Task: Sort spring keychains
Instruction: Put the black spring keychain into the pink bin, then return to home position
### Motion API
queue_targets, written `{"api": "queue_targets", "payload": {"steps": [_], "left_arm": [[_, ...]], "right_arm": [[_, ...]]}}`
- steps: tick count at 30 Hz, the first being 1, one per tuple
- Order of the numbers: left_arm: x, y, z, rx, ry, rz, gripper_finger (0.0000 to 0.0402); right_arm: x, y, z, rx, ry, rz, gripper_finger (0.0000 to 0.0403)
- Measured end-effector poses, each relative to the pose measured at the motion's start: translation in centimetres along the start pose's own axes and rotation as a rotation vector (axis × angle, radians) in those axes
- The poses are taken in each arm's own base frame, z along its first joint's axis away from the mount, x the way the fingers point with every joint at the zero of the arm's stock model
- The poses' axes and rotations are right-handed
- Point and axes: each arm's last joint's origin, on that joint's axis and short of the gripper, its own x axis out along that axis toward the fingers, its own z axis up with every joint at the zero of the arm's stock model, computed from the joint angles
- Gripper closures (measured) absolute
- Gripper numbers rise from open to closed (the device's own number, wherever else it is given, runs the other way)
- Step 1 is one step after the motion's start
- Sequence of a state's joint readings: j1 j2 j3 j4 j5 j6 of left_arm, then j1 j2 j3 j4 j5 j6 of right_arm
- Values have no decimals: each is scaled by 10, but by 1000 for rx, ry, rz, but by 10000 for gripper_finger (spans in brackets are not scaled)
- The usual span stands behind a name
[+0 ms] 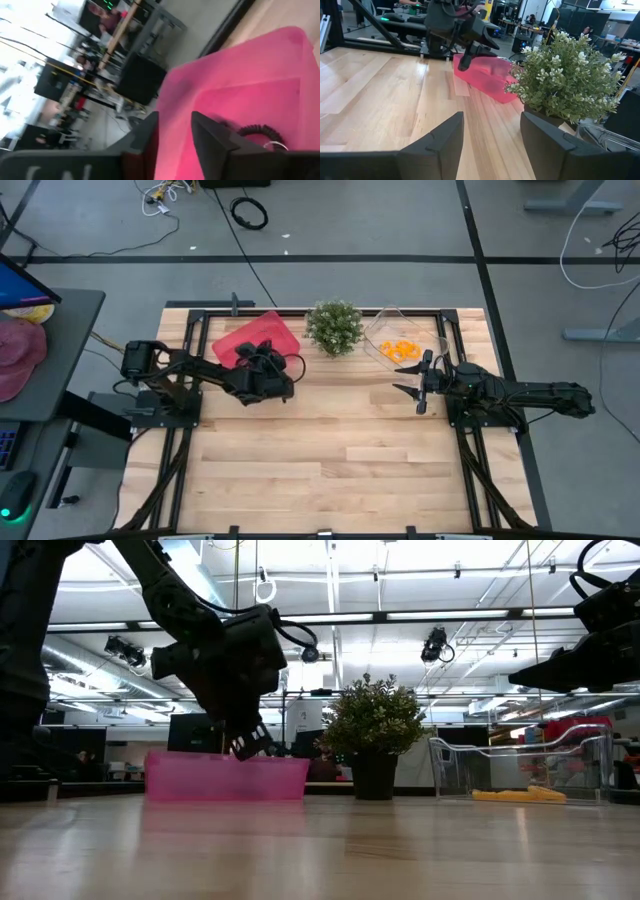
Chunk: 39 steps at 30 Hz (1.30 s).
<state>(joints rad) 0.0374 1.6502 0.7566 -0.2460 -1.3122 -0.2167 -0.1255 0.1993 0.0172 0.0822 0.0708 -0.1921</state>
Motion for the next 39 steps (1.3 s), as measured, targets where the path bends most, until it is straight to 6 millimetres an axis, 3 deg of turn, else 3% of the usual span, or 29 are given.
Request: {"api": "queue_targets", "payload": {"steps": [12,17,21,23,33,39], "left_arm": [[6,13,7,-77,62,-249,197],[-3,20,22,-103,-5,-639,195],[-19,25,40,-103,-216,-1024,200],[-29,26,49,-134,-313,-1120,202],[-48,27,52,-58,-436,-1093,202],[-50,34,55,-103,-585,-1217,202]], "right_arm": [[0,0,0,0,0,0,204],[0,0,0,0,0,0,204],[0,0,0,0,0,0,204],[0,0,0,0,0,0,204],[0,0,0,0,-4,-1,204],[0,0,1,0,-5,-1,204]]}}
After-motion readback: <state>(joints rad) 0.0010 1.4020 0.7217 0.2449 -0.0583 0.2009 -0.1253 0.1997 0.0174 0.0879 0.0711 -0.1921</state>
